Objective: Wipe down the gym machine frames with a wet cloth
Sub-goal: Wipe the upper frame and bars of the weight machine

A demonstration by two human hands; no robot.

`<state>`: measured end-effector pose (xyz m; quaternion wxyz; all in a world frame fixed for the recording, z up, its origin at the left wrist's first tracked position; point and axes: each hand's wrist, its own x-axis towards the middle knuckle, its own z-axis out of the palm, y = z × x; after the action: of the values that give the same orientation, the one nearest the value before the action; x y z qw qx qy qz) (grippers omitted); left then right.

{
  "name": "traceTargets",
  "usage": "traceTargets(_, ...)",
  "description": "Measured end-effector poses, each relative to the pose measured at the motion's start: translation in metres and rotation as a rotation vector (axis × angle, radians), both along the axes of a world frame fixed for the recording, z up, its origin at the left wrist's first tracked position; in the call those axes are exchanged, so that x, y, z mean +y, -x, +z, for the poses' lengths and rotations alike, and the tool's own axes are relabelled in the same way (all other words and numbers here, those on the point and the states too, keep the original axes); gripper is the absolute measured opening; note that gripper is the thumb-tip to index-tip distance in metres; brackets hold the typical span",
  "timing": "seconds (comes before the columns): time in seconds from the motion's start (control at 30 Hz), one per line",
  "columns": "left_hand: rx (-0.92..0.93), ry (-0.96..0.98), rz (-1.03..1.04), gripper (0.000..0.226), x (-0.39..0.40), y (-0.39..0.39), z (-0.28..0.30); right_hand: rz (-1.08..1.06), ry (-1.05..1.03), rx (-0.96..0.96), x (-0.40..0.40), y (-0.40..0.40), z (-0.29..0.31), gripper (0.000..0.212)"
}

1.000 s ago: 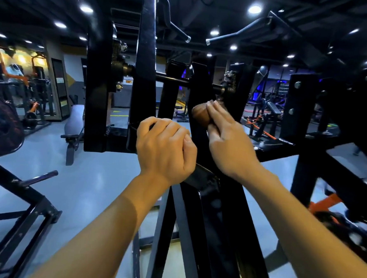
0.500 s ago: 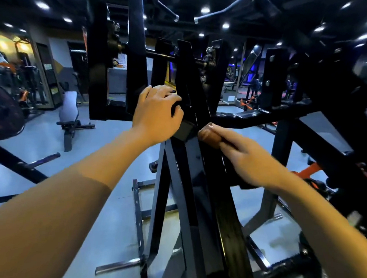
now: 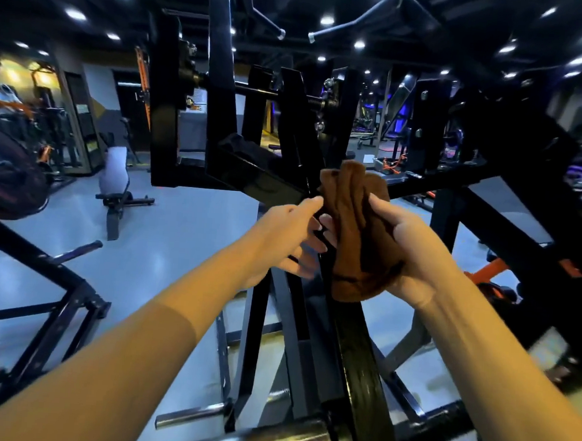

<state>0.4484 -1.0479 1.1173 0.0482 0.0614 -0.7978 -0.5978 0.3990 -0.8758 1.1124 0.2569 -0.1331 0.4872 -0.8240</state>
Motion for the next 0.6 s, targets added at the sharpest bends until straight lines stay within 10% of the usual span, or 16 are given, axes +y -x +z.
traceTargets(0.1, -0.098, -0.071, -0.131, 0.07, 0.0, -0.011, -0.002, -0.082, -0.08, 0.115, -0.011, -0.011, -0.001, 0.046)
traceTargets(0.37, 0.107, -0.187, -0.03, 0.026, -0.013, -0.017, -0.008, -0.206, -0.143, 0.25, -0.023, -0.013, -0.007, 0.034)
traceTargets(0.5, 0.094, 0.056, 0.079, 0.019, -0.019, -0.018, -0.002, -0.489, -0.512, 0.915, -0.013, -0.005, -0.009, 0.057)
traceTargets(0.6, 0.041, 0.315, -0.024, 0.012, -0.025, -0.021, 0.011, -0.173, -0.79, 1.385, -0.005, 0.0, 0.003, 0.058)
